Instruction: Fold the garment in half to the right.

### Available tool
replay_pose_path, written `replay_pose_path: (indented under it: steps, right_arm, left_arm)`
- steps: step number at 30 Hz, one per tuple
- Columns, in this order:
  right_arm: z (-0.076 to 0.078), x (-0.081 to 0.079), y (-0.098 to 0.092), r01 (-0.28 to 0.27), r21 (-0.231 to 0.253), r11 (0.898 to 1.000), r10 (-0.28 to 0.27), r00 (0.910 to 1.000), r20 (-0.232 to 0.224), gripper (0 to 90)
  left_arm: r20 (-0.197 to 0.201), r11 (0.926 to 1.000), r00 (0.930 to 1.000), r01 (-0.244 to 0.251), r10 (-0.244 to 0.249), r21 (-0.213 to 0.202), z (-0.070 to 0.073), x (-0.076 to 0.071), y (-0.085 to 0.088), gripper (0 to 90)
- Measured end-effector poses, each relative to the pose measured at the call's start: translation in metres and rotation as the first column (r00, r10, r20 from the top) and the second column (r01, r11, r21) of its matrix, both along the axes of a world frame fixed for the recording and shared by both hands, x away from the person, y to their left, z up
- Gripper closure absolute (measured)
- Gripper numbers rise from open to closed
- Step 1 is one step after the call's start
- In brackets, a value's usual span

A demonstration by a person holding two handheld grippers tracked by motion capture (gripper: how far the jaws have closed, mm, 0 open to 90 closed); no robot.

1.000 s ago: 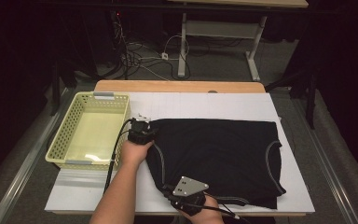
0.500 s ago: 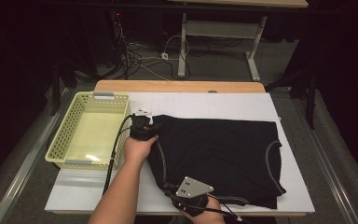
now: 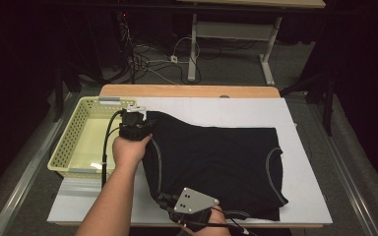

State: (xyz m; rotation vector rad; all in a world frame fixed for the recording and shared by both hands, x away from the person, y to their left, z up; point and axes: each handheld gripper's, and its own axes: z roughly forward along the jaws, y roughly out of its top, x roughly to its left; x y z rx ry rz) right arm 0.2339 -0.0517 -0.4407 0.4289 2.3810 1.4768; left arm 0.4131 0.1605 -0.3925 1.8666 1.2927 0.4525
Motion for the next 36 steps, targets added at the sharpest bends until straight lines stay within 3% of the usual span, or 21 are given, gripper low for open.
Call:
replay_pose_path:
  steps: [7, 15, 24, 36]
  right_arm:
    - [0.0, 0.0, -0.015, 0.029, -0.014, 0.999, -0.029, 0.9996, 0.003, 79.6]
    - [0.005, -0.003, -0.048, 0.109, -0.002, 0.994, -0.109, 0.9939, 0.019, 79.6]
    - [0.001, -0.01, -0.09, 0.223, -0.008, 0.975, -0.223, 0.9746, 0.019, 79.6]
    - [-0.001, -0.017, -0.128, 0.319, -0.01, 0.948, -0.318, 0.9478, 0.022, 79.6]
  left_arm:
    - [-0.001, 0.9995, 0.9995, 0.032, -0.032, -0.003, -0.001, 0.001, -0.015, 80.6]
    - [0.02, 0.9959, 0.9958, 0.09, -0.09, -0.013, 0.002, 0.008, -0.044, 80.6]
    - [0.033, 0.9865, 0.9863, 0.162, -0.161, -0.022, 0.002, 0.019, -0.087, 80.4]
    - [0.047, 0.9719, 0.9715, 0.234, -0.232, -0.027, 0.006, 0.027, -0.139, 80.2]
